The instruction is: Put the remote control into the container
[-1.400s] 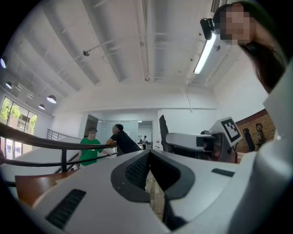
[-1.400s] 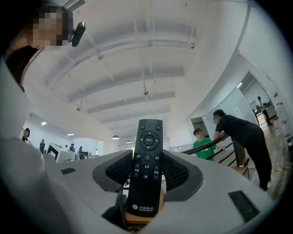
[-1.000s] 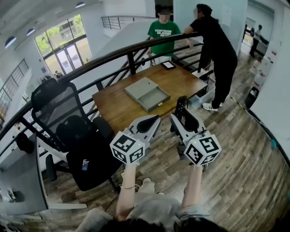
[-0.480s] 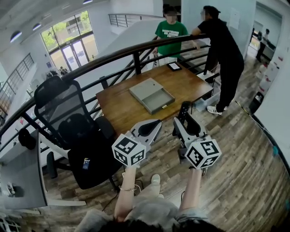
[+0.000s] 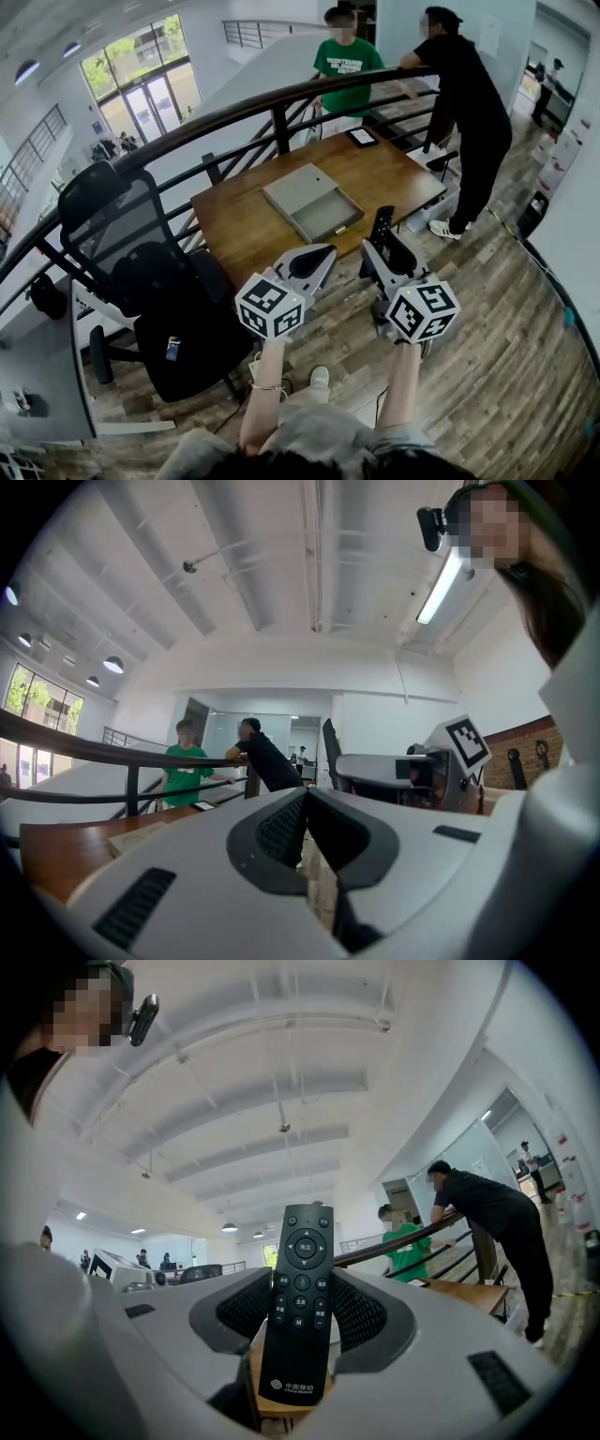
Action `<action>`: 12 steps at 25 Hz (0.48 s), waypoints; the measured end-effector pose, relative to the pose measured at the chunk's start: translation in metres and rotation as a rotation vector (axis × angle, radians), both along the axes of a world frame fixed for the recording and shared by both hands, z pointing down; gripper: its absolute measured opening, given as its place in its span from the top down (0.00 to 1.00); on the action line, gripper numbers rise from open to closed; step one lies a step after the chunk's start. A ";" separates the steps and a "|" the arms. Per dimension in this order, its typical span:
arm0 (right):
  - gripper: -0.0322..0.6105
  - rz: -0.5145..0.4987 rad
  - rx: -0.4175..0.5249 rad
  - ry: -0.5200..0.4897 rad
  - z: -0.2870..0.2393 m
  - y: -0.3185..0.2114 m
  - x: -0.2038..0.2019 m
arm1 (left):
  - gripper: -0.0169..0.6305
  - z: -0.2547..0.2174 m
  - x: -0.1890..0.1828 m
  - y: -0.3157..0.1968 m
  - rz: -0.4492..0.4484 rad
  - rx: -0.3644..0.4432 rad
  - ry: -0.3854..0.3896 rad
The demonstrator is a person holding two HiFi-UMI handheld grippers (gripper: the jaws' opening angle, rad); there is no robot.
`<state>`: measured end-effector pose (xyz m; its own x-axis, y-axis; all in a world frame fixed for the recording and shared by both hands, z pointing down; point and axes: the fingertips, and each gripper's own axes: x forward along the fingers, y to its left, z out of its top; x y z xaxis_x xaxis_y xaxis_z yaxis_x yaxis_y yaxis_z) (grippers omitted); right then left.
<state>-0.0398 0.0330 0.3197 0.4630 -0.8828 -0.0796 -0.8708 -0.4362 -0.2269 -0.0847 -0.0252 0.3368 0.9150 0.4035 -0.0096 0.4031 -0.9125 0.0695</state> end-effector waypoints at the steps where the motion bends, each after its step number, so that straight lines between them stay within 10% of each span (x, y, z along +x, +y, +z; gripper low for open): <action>1: 0.63 -0.002 -0.001 -0.004 0.001 -0.004 0.006 | 0.97 0.001 0.006 -0.004 -0.001 -0.003 -0.003; 12: 0.63 -0.006 -0.029 -0.016 0.008 -0.039 0.051 | 0.97 0.011 0.052 -0.035 0.006 -0.032 -0.017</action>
